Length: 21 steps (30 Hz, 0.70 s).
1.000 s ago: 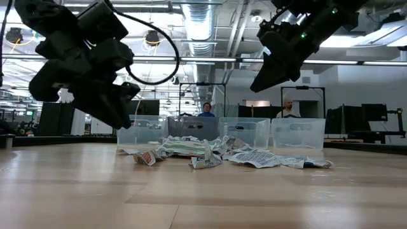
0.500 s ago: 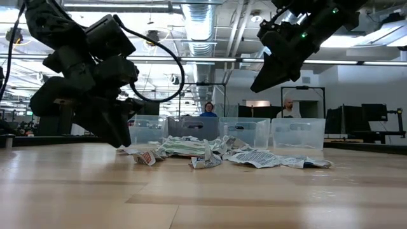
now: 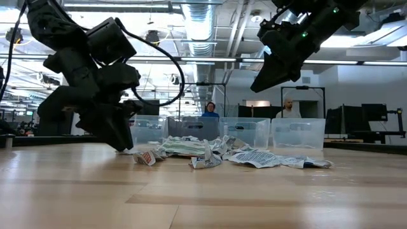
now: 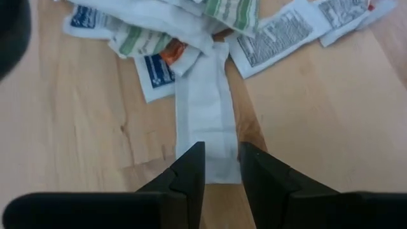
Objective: Pick & Place First Aid Supplies
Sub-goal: Put the bandage into the left transparent bin
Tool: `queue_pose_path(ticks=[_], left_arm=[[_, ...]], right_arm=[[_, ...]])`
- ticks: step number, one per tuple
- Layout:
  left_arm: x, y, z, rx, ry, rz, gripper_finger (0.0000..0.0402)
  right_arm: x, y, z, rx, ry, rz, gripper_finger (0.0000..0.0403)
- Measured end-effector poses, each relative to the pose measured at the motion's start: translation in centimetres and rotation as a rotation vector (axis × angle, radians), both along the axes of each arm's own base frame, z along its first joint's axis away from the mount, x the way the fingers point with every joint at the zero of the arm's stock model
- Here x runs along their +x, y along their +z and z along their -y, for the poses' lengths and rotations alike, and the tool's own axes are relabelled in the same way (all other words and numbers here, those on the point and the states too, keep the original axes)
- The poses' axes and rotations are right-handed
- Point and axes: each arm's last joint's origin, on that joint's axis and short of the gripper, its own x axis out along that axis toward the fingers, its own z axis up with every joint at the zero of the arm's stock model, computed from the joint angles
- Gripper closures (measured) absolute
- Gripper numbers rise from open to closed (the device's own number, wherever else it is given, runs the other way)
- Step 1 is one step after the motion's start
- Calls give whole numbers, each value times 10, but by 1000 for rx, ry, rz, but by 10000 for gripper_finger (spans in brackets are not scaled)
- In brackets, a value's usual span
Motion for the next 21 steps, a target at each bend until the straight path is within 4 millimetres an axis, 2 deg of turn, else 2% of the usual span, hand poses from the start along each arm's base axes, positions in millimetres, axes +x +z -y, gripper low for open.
queue_pose_path(ticks=[10,13,16,21], left_arm=[[5,-12,-9,-136,-36,-50,307],[4,-12,-9,-136,-38,-55,336],[3,-11,-9,-136,-38,-54,385],[-3,-4,-9,-92,-25,-40,396]], right_arm=[[0,0,0,0,-1,1,317],[0,0,0,0,-2,1,317],[0,0,0,14,-15,9,317],[0,0,0,17,-18,10,317]])
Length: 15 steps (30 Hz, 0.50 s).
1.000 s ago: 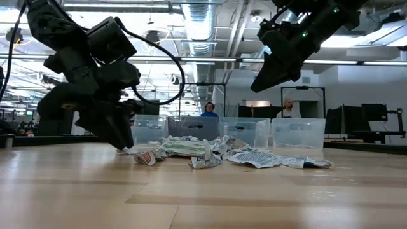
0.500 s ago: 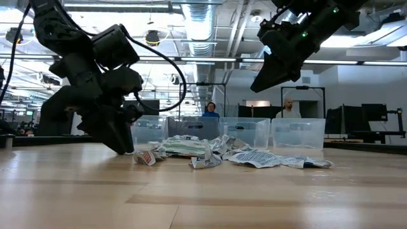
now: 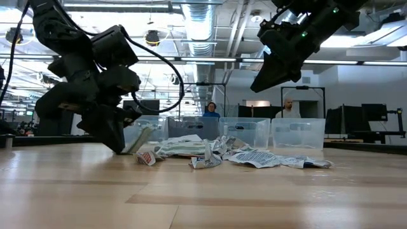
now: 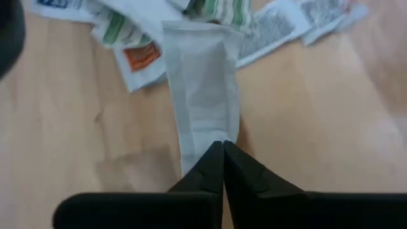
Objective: Pick & Place First Aid Supplies
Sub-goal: Put the bandage into the left transparent bin
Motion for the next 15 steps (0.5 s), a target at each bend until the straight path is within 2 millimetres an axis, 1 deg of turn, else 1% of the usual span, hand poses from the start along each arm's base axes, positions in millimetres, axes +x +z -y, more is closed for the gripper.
queue_pose_path(ticks=[6,12,15], left_arm=[[-7,20,-3,108,40,92,396],[-16,45,-11,213,149,216,397],[-24,60,-19,284,257,289,396]], right_arm=[[0,0,0,0,0,1,317],[0,0,0,0,0,1,317],[0,0,0,0,0,1,317]])
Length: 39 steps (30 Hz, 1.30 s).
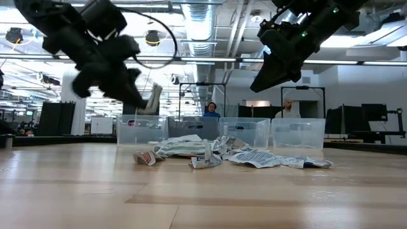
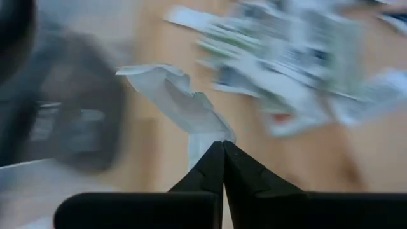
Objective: Pick & Place First Aid Supplies
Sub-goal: Put the bandage into the left transparent bin
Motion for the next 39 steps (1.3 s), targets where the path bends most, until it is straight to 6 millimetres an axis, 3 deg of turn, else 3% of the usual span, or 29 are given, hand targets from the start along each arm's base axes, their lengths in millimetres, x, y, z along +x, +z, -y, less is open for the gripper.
queue_pose_path(ticks=[7,13,19,26,39], left_arm=[[-23,32,-35,32,438,236,394],[-39,38,-71,-53,643,344,393],[-39,28,-96,-141,606,334,391],[-28,17,-107,-177,597,334,387],[-24,8,-110,-193,607,296,304]], right_arm=[[0,0,0,-2,-4,3,317],[1,1,1,-3,-6,10,317],[1,1,1,5,-17,24,317],[2,2,1,21,-32,43,317],[2,3,1,31,-40,54,317]])
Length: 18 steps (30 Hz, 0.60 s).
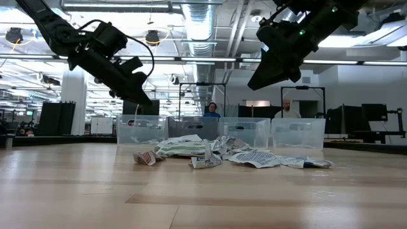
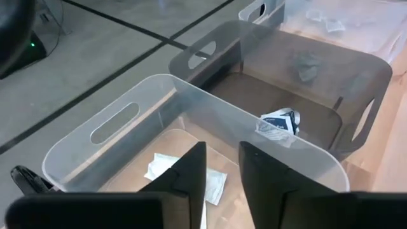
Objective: Pick & Place First Aid Supplies
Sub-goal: Put the bandage into the left transparent bin
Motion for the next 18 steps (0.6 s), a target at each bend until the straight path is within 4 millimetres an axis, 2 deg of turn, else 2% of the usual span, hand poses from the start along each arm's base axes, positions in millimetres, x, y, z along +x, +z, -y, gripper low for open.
queue_pose_path(ticks=[6,13,18], left_arm=[[5,2,8,-3,-78,18,296],[17,7,25,-29,-379,99,296],[22,8,39,-109,-612,145,296]], right_arm=[[0,0,0,0,0,0,317],[0,0,0,0,0,0,317],[0,0,0,-4,3,-2,317]])
